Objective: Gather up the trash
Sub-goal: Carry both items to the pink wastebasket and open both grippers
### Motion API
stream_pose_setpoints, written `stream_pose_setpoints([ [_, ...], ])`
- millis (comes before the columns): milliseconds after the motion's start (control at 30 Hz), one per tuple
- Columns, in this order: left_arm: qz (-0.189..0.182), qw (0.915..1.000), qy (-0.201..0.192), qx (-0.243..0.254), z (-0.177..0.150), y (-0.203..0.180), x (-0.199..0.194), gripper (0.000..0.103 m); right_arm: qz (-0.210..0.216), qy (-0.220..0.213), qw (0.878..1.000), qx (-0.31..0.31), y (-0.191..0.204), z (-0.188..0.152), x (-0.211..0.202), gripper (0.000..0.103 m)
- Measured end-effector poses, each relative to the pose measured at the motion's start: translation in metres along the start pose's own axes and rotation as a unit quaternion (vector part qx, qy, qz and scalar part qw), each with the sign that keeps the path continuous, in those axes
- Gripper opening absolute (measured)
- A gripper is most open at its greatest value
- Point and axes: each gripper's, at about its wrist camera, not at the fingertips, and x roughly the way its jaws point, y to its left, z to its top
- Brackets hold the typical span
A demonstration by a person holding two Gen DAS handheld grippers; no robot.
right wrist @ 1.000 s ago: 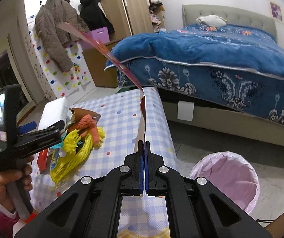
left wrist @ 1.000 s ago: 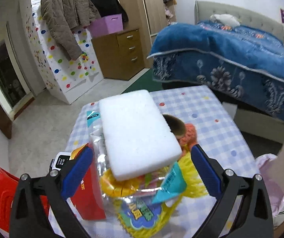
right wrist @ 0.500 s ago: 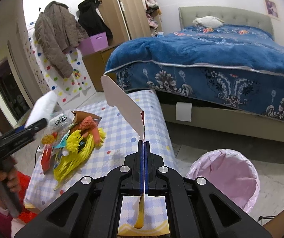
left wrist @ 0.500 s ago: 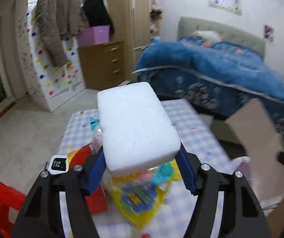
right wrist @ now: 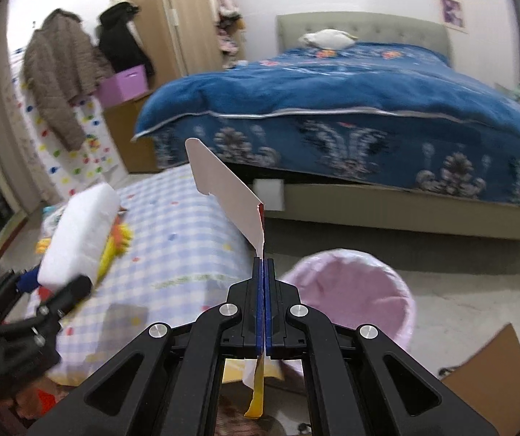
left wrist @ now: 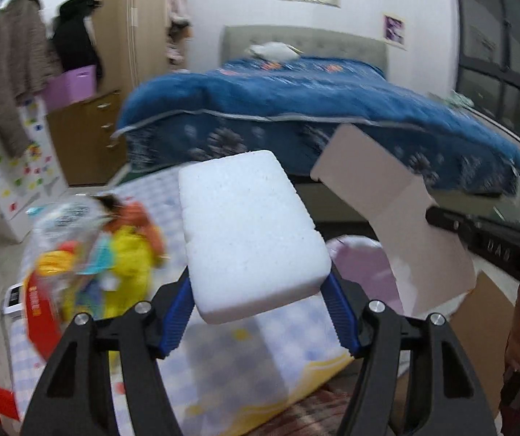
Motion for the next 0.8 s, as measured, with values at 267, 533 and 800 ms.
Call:
stream_pose_setpoints([
  [267, -0.048, 0.998, 0.03, 0.03, 0.007, -0.046, 0.048, 0.066, -0.059, 0.028, 0.997, 0.043, -0.054, -0.012, 0.012, 0.0],
  [533, -0.076, 0.9942, 0.046, 0.061, 0.021, -0.084, 0.093, 0.068, -0.103, 0.058, 0.99, 0.072, -0.096, -0.013, 0.04, 0.0],
  [800, -0.092, 0.9904, 0.056, 0.086, 0.032, -0.108, 0.122, 0.071, -0.127, 0.089, 0.985, 0.077, -0.114, -0.014, 0.075, 0.004],
])
